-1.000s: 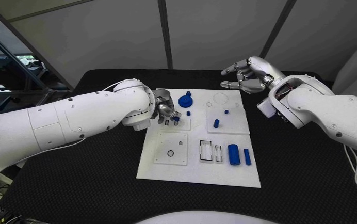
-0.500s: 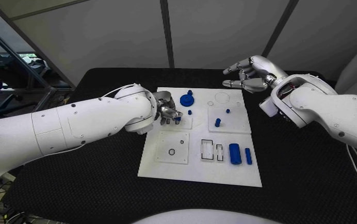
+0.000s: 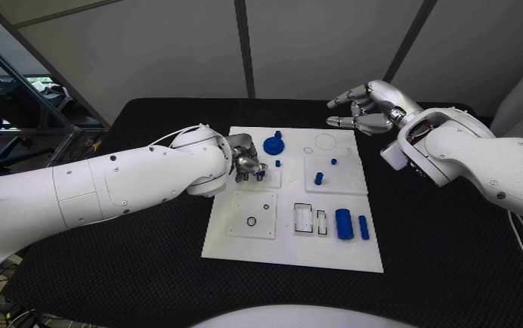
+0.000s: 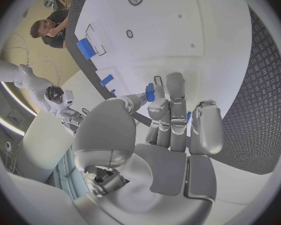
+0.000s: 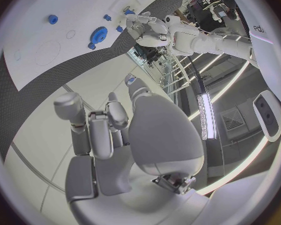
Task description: Assemble the parts on the task board
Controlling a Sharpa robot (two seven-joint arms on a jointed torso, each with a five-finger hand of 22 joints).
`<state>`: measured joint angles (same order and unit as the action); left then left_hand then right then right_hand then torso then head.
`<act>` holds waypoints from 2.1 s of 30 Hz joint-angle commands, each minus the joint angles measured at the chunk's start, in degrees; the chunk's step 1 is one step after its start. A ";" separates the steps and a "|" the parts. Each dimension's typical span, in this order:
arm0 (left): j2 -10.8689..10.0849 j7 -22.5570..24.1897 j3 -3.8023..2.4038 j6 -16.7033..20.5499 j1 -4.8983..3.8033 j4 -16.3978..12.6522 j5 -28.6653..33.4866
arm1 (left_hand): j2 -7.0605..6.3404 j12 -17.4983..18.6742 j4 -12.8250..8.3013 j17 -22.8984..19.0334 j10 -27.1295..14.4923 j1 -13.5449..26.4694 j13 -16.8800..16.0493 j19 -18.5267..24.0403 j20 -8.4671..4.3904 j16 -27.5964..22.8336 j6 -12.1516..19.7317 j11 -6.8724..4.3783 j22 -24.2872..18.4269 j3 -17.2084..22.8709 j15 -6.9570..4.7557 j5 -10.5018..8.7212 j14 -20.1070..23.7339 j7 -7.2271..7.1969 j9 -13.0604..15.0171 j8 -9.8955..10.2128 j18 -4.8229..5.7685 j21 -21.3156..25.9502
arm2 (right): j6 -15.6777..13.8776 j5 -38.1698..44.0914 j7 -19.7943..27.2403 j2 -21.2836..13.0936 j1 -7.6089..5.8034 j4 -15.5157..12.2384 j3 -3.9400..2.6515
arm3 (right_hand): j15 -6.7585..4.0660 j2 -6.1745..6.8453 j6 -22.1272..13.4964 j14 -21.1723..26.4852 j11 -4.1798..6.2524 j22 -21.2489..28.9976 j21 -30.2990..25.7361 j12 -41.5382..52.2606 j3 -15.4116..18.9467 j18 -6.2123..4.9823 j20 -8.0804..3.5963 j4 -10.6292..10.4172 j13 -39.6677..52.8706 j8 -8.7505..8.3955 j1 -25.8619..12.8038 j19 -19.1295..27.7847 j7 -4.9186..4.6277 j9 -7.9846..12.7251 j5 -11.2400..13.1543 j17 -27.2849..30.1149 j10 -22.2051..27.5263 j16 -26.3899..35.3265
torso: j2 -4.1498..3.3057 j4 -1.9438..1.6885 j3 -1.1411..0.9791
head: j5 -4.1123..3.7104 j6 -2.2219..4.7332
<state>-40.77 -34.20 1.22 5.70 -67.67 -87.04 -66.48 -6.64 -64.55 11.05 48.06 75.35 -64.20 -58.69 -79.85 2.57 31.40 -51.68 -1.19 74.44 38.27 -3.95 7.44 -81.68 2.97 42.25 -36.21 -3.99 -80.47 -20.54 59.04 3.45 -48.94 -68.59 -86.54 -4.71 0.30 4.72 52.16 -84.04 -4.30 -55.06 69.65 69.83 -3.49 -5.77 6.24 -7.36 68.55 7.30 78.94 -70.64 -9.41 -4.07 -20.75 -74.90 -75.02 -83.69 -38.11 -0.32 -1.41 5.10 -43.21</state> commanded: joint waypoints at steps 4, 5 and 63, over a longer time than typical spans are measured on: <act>0.15 -0.86 -0.02 -2.19 0.01 0.18 -3.55 | 0.06 0.20 -9.63 0.10 -0.30 0.60 0.09 -0.19 -0.03 -0.31 0.39 0.05 0.11 9.77 -0.01 0.02 -0.45 -0.05 0.12 -0.37 0.30 -0.20 | 0.31 0.38 -0.04 0.02 -0.11 0.00 -0.04 | -0.45 0.11 -0.28 -3.28 0.11 -0.01 -0.25 -0.17 0.17 -1.07 -0.18 -0.24 0.00 0.34 -0.54 0.05 0.13 0.06 0.21 -3.98 0.22 0.31 | 0.02 0.00 -0.01 | -0.08 -0.30; 0.16 -0.87 -0.02 -2.37 0.01 0.22 -3.71 | 0.05 0.22 -9.70 0.11 -0.32 0.63 0.13 -0.18 -0.03 -0.30 0.43 0.05 0.09 9.83 -0.01 0.03 -0.45 -0.05 0.15 -0.41 0.30 -0.18 | 0.32 0.41 -0.06 0.02 -0.11 0.00 -0.04 | -0.45 0.11 -0.28 -3.28 0.11 -0.01 -0.25 -0.17 0.17 -1.07 -0.18 -0.24 0.00 0.34 -0.54 0.05 0.13 0.06 0.21 -3.98 0.22 0.31 | 0.01 0.01 0.00 | -0.06 -0.27; 1.35 -1.02 -0.01 -6.91 0.25 1.25 -5.17 | -1.65 -2.21 -10.48 0.76 1.58 8.11 -1.47 -0.81 -0.34 -0.62 -1.01 -0.72 1.23 7.05 -0.38 4.90 -0.76 -1.20 0.13 -3.14 0.49 -0.45 | 0.97 0.51 -0.47 0.36 -0.09 0.34 -0.03 | -0.45 0.04 -0.22 -3.28 0.12 0.03 -0.30 -0.09 0.29 -1.07 -0.18 -0.43 0.03 0.41 -0.69 0.01 0.15 0.04 0.16 -3.92 0.17 0.37 | 0.01 0.00 -0.06 | -0.40 -0.90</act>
<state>-39.55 -34.95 1.11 -0.42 -67.51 -85.83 -71.64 -8.20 -66.59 3.69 48.77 76.60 -56.56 -60.08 -80.25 2.16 31.08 -52.48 -2.01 74.94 42.42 -4.40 12.42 -82.14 1.99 42.44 -39.15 -3.99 -80.69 -19.86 59.37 2.88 -48.63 -68.58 -86.20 -4.70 0.30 4.72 52.16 -84.04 -4.30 -55.09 69.65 69.83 -3.28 -5.77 6.24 -7.56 68.60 7.59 78.94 -70.64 -9.41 -4.08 -20.76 -74.90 -75.02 -83.69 -38.14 -0.30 -1.46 4.74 -44.10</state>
